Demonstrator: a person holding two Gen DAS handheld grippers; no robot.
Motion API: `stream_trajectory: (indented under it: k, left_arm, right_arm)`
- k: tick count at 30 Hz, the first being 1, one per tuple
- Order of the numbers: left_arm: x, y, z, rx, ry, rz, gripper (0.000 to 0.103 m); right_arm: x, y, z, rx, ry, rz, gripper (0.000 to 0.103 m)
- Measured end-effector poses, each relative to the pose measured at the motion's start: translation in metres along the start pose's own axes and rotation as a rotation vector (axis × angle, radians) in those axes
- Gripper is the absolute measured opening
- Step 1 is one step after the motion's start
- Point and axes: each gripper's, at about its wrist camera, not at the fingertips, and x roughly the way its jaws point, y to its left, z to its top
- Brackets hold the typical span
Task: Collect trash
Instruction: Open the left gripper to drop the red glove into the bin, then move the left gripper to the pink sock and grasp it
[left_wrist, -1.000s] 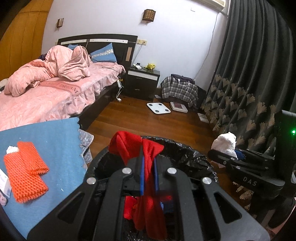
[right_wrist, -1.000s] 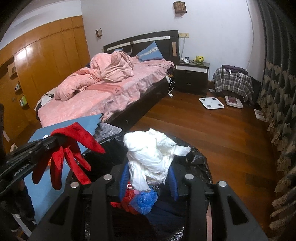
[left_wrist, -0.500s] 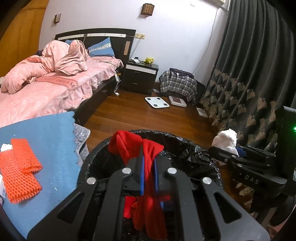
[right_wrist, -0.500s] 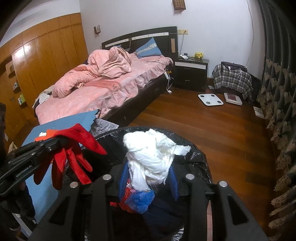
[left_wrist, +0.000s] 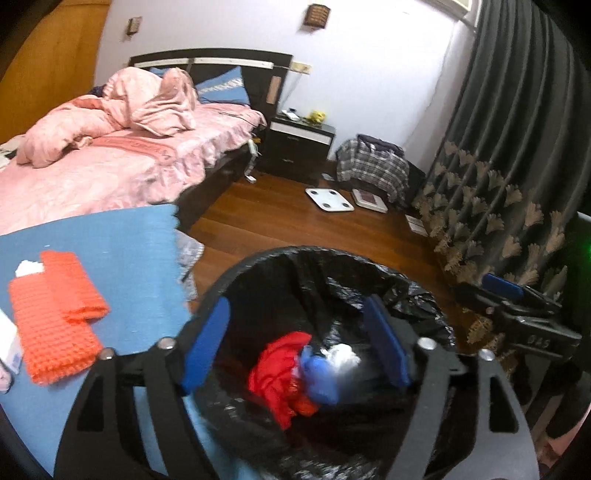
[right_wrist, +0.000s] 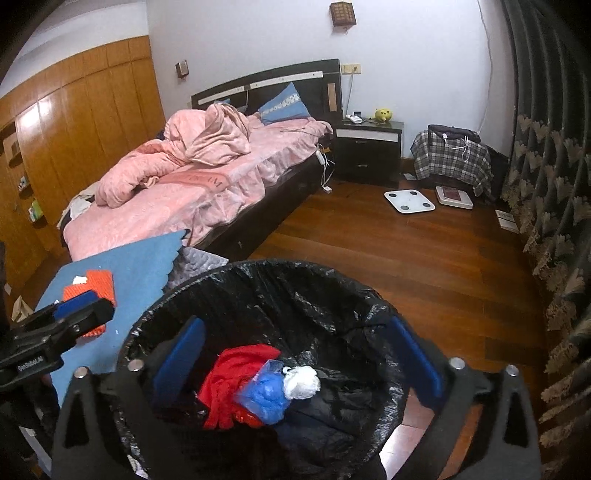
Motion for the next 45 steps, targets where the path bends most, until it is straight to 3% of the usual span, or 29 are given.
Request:
stream_trajectory:
  k: [5, 16, 29, 36, 45]
  left_arm:
    - [-0.023, 0.024, -0.004, -0.038, -0.032, 0.082, 0.09]
    - [-0.086, 0.092, -0.027, -0.112, -0.08, 0.277, 0.091]
    - [-0.148, 0.181, -0.068, -0.193, -0.08, 0.496, 0.091]
    - [-0.158, 0.218, -0.083, -0.245, -0.057, 0.549, 0.091]
    - [-0.143, 0.256, -0.09, -0.293, -0.024, 0.577, 0.091]
  right_arm:
    - [-0.004, 0.02, 0.003, -0.013, -0.007, 0.022, 0.097]
    - [0.001, 0.096, -0.003, -0.077, 0.009, 0.139, 0.097]
    - [0.022, 0.211, -0.021, -0.196, 0.035, 0.271, 0.097]
    - [0.04, 0.266, -0.037, -0.275, 0.056, 0.319, 0.097]
    - [0.074, 0.292, -0.051, -0.284, 0.085, 0.319, 0.097]
